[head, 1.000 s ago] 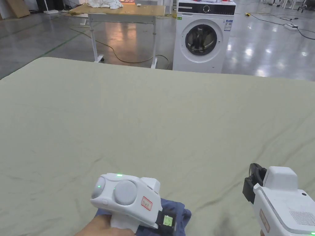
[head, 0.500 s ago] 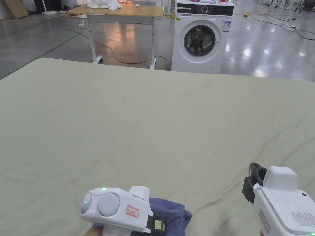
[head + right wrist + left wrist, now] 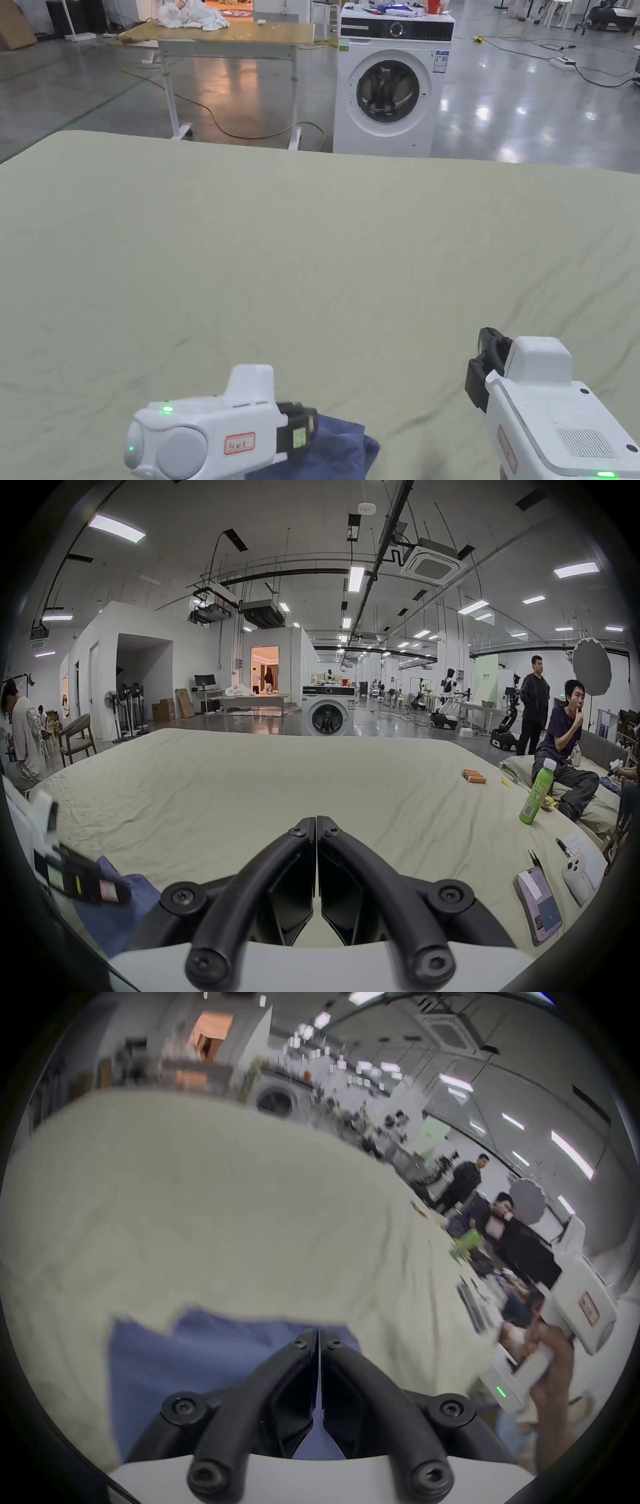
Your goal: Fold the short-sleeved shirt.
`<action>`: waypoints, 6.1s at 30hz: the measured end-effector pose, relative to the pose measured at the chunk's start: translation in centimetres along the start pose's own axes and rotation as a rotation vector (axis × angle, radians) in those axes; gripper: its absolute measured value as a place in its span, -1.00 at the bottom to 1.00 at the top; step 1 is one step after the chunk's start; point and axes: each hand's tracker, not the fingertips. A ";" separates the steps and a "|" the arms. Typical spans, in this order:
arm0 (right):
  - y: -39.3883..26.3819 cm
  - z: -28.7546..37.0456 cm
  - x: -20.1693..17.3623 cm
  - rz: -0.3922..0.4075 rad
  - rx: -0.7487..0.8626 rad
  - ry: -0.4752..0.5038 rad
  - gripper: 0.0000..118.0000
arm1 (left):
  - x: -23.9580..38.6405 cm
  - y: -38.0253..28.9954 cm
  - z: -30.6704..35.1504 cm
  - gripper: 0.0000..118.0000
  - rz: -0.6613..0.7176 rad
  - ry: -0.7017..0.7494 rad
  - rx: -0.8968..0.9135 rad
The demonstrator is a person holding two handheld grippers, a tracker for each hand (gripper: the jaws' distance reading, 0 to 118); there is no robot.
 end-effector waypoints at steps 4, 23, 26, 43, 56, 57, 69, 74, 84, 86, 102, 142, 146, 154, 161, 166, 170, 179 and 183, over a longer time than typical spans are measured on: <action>0.8 -0.1 -0.6 -0.007 0.033 -0.010 -1.00 | 0.0 0.6 -1.7 -0.94 -0.157 0.254 0.260; 3.6 1.6 -2.8 -0.030 0.134 -0.031 -1.00 | -5.2 3.7 0.1 -0.93 -0.289 0.629 0.746; 1.2 2.7 -5.7 -0.002 0.021 0.107 -1.00 | -6.4 2.9 0.5 -0.93 -0.288 0.625 0.708; -12.1 0.8 -14.0 0.035 -0.350 0.252 -1.00 | -13.1 -1.9 4.7 -0.92 -0.136 0.426 0.327; -12.0 0.9 -13.5 0.031 -0.352 0.262 -1.00 | -21.2 3.6 6.5 0.48 0.325 -0.265 -0.177; -12.0 0.9 -13.5 0.031 -0.352 0.262 -1.00 | -22.0 3.9 5.9 0.46 0.371 -0.304 -0.201; -12.1 0.8 -12.9 0.048 -0.344 0.289 -1.00 | -24.1 4.0 4.4 -0.56 0.548 -0.527 -0.249; -12.0 0.8 -13.0 0.072 -0.320 0.304 -1.00 | -23.8 3.5 6.5 -0.66 0.579 -0.525 -0.182; -5.4 -0.6 -10.4 0.073 -0.177 0.234 -1.00 | -28.5 8.0 14.5 -0.67 0.542 -0.433 -0.091; -3.7 -1.3 -9.1 0.059 -0.139 0.210 -1.00 | -28.3 9.4 17.5 -0.66 0.520 -0.376 -0.071; 4.0 -3.6 0.0 0.018 -0.009 -0.003 -1.00 | -36.2 16.2 23.6 -0.66 0.453 0.203 -0.114; 3.1 -4.3 -2.1 -0.044 0.054 -0.028 -1.00 | -4.6 5.0 -4.5 -0.91 -0.300 0.534 0.600; 2.9 -4.2 -2.1 -0.055 0.064 -0.038 -1.00 | -3.5 5.1 -4.5 -1.00 -0.286 0.506 0.623; 2.9 -3.5 -2.0 -0.035 0.105 -0.061 -1.00 | -3.4 4.7 -4.3 -1.00 -0.320 0.530 0.659; 2.9 -3.4 -1.7 -0.018 0.114 -0.066 -1.00 | -4.7 5.4 -4.5 -1.00 -0.305 0.583 0.666; 3.3 -3.3 -1.6 -0.017 0.123 -0.063 -1.00 | -4.7 5.7 -4.3 -1.00 -0.298 0.588 0.675; 3.1 -3.4 -1.6 -0.005 0.131 -0.075 -0.66 | -4.3 5.8 -4.1 -0.53 -0.300 0.584 0.686; 2.9 -3.5 -1.6 0.006 0.135 -0.116 0.72 | -4.1 6.2 -4.1 0.52 -0.291 0.599 0.716; 3.2 -3.3 -1.4 -0.004 0.142 -0.109 0.75 | -4.0 6.2 -4.0 0.59 -0.296 0.601 0.719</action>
